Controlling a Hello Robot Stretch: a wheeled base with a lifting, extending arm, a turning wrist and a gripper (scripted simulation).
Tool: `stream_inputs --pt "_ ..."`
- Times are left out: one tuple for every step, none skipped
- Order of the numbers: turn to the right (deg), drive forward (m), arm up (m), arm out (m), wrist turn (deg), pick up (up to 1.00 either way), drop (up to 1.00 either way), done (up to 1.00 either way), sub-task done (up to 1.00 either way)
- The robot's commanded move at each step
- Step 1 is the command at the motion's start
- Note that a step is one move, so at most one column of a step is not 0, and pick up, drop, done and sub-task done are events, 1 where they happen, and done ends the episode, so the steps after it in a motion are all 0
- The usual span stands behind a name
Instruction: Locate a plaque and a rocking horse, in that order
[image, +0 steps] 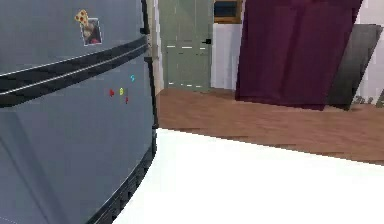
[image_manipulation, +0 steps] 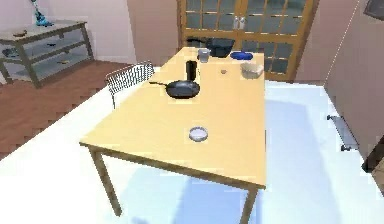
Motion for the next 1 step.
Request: stream_inputs --pt "0.0 1.0 0.0 0.0 0.0 0.0 0.0 0.0 0.0"
